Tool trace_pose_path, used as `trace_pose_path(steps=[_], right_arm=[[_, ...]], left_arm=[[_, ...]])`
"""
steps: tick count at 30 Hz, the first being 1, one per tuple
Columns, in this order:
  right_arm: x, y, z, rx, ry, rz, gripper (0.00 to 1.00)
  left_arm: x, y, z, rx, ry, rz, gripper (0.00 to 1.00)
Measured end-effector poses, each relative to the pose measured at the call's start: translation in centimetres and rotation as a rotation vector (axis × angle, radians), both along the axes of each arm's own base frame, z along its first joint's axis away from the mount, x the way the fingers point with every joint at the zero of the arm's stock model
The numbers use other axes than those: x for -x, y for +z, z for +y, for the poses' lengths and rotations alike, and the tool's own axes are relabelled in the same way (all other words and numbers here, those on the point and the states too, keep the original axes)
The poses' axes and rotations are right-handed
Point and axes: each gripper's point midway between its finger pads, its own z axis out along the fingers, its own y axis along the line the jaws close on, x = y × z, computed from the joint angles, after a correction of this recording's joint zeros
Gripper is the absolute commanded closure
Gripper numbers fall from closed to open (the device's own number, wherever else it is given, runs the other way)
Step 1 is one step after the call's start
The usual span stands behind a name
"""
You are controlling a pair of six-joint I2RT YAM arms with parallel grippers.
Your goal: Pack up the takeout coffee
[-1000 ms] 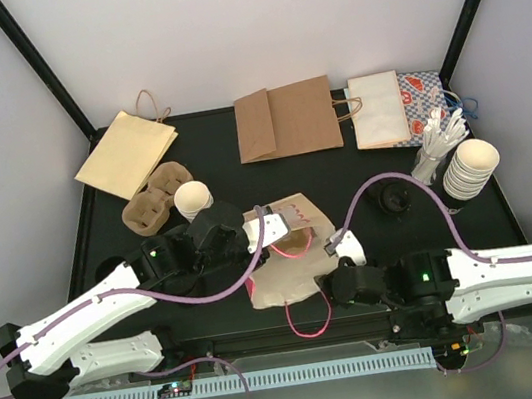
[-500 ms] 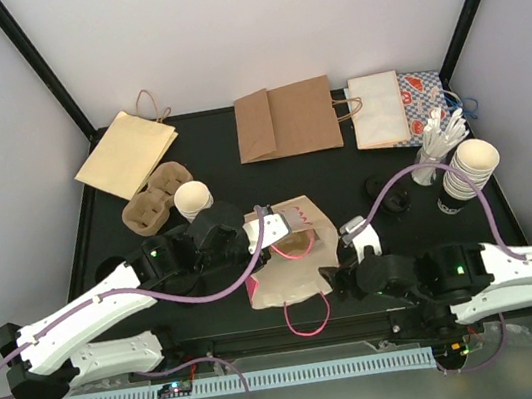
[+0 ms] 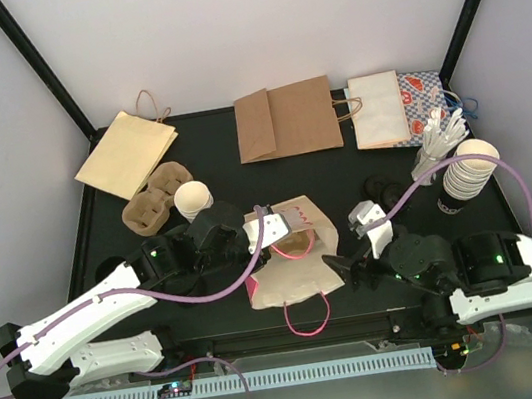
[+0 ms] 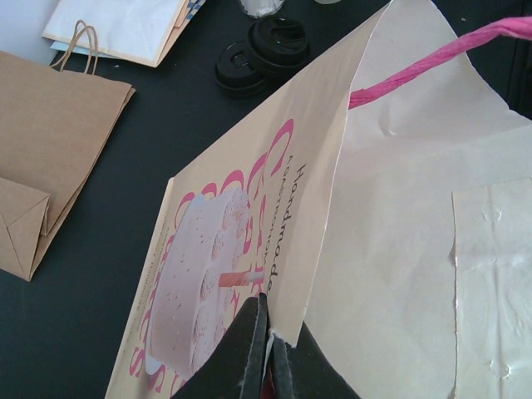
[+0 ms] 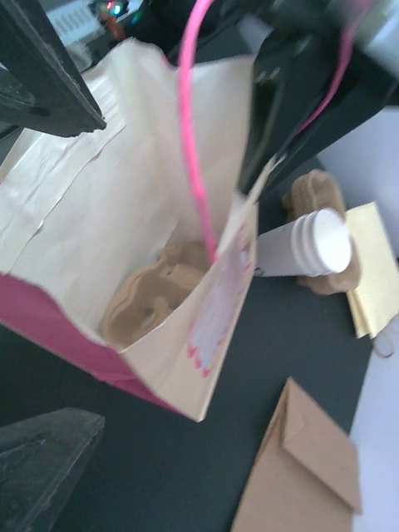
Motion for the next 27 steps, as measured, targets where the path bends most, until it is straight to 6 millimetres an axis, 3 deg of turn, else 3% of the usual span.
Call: trace_pose_path(steps=[3,5,10,13,21,27], right_arm=[[0.3,2.8,1.0,-0.014,0.077,-0.082,0.16],[0.5,3.6,1.4,-0.003,0.117,-0.122,0.24],[0.9,4.2,4.3,0.119,0.231,-0.227,0.65],[1.0,3.6,5.8,0.198,0.288,-0.274,0.95],[1.7,3.5,6.7,0.248,0.400,-0.381,0.99],[2.3,1.3,7.5,0.363,0.511,-0.442,0.99]], left_arm=[[0.0,0.0,0.0,0.001,0.002,0.002,0.98],[0.0,0.0,0.0,0.002,0.002,0.003,0.98],[0.0,0.0,0.0,0.002,0.004,0.004,0.98],[0.0,0.0,0.0,0.003,0.005,0.005,0.98],[0.0,0.0,0.0,0.006,0.009,0.009,0.98],[0.0,0.0,0.0,0.008,0.009,0.008,0.98]])
